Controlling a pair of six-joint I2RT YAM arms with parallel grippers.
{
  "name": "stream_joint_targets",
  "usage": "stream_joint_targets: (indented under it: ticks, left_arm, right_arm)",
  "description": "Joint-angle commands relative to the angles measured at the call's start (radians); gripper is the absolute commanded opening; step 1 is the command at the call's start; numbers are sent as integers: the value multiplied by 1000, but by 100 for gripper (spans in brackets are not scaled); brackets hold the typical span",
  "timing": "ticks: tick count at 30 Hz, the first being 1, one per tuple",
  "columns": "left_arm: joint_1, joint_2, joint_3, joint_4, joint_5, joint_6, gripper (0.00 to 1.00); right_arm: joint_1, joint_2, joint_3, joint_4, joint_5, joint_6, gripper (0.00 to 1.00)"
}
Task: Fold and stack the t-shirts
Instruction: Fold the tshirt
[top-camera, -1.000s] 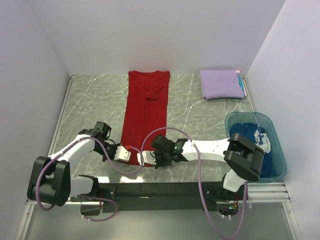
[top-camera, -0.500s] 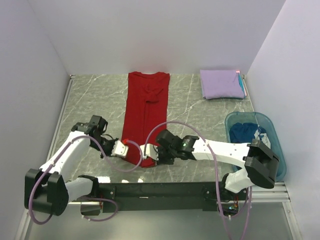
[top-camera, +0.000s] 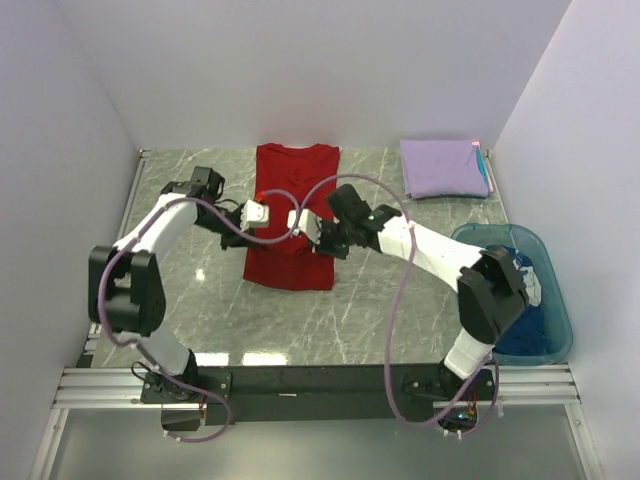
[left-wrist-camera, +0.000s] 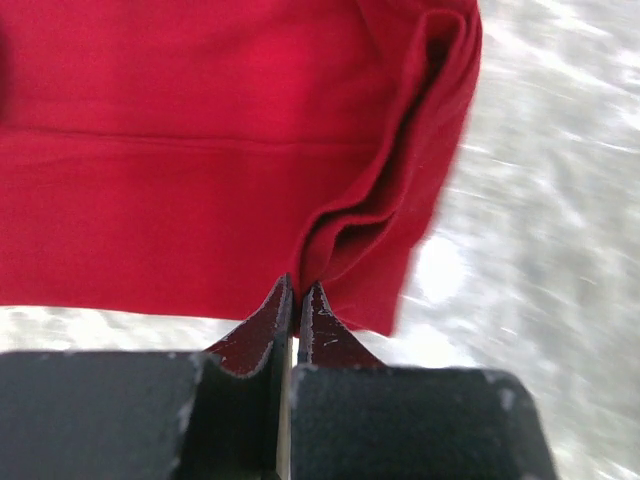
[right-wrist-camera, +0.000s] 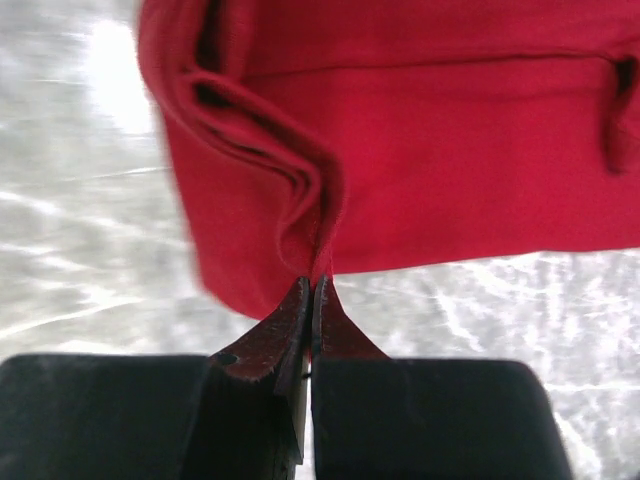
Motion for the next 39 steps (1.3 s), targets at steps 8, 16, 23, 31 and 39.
stream_joint_targets:
  ticks: [8, 16, 23, 31, 39]
  left_arm:
    - [30, 252, 262, 195, -23, -198, 0]
    - [52, 366, 367, 247, -46, -237, 0]
    - [59, 438, 430, 305, -73, -271, 0]
    - [58, 504, 493, 362, -118, -366, 24]
    - [78, 400, 396, 362, -146, -429, 51]
  right_arm:
    - [-120, 236, 282, -33, -4, -134, 0]
    - [-158, 410, 469, -64, 8, -183, 0]
    - [-178, 494, 572, -79, 22, -195, 0]
    - [-189, 523, 587, -32, 78, -186, 33]
    - [-213, 419, 575, 38, 148, -85, 76]
